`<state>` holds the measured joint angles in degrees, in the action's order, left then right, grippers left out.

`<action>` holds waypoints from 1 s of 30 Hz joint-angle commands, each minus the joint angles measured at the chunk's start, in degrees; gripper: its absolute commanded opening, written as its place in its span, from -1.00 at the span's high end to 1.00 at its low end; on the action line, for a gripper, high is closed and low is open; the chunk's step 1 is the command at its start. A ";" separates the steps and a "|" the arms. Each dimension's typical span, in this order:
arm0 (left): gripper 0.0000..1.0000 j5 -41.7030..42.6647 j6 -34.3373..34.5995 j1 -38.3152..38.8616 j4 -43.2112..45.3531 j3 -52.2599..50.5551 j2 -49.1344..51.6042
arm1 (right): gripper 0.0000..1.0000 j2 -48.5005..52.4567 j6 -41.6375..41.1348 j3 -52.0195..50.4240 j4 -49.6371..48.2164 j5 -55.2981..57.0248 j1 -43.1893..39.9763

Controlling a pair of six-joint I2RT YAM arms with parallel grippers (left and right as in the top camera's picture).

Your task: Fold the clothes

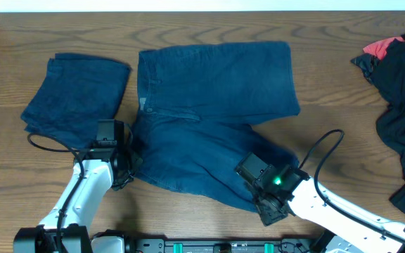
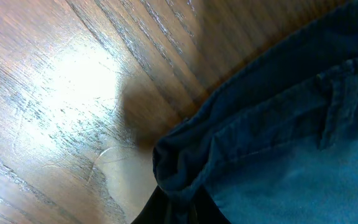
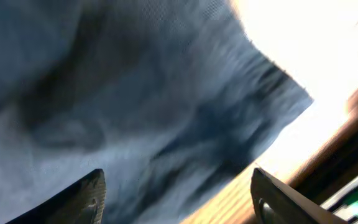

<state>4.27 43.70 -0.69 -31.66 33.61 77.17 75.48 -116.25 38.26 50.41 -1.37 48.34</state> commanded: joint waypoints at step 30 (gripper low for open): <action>0.85 1.29 0.09 -0.24 -0.59 -0.46 0.31 | -0.39 1.03 -1.27 -8.24 -11.78 -0.42 -0.55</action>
<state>5.21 43.70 -0.69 -31.81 33.61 77.17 75.90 -116.62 31.09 38.79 -1.87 48.34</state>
